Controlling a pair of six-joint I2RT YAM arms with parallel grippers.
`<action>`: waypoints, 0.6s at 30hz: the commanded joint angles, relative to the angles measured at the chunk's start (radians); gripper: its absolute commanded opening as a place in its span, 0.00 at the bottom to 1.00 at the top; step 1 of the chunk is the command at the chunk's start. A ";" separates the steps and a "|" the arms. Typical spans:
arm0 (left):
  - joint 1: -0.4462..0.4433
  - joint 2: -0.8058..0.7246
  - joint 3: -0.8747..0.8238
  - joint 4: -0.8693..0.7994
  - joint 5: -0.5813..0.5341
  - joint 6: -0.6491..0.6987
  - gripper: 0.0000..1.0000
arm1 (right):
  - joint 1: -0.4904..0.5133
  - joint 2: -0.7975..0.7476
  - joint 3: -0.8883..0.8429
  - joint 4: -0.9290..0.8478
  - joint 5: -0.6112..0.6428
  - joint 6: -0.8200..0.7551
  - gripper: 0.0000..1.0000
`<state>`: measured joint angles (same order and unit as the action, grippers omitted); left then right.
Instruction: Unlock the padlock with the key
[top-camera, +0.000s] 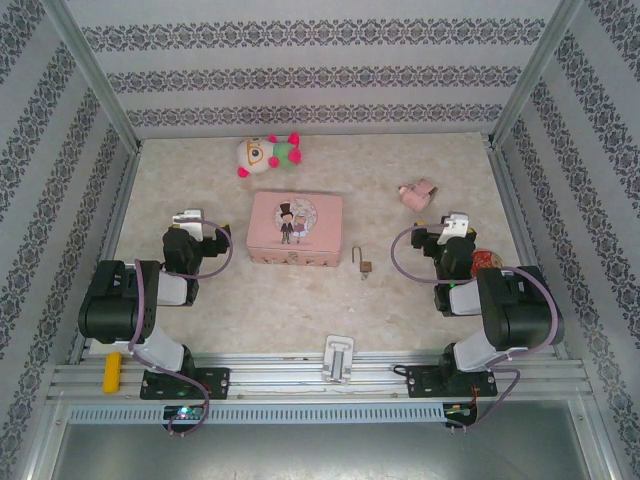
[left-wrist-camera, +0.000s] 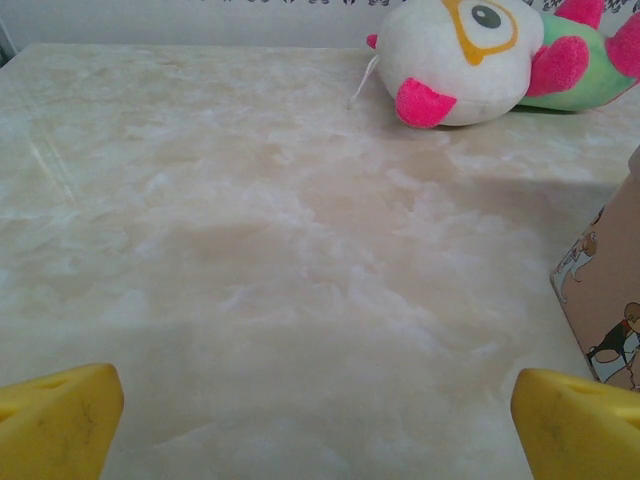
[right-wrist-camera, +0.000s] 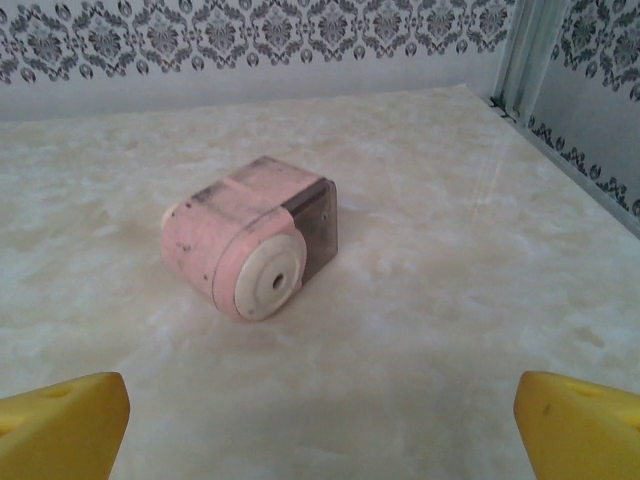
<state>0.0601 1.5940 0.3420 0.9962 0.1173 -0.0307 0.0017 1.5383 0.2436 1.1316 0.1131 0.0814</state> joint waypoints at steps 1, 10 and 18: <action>-0.002 0.000 0.026 -0.009 0.030 0.006 0.99 | -0.011 -0.004 0.059 -0.060 -0.044 0.005 0.98; -0.002 -0.002 0.032 -0.018 0.074 0.021 0.99 | -0.029 -0.011 0.106 -0.130 -0.375 -0.088 0.98; -0.002 -0.002 0.032 -0.019 0.075 0.023 0.99 | -0.025 -0.016 0.109 -0.150 -0.105 -0.005 0.98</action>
<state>0.0601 1.5940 0.3542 0.9871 0.1761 -0.0257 -0.0223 1.5383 0.3542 0.9833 -0.1276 0.0349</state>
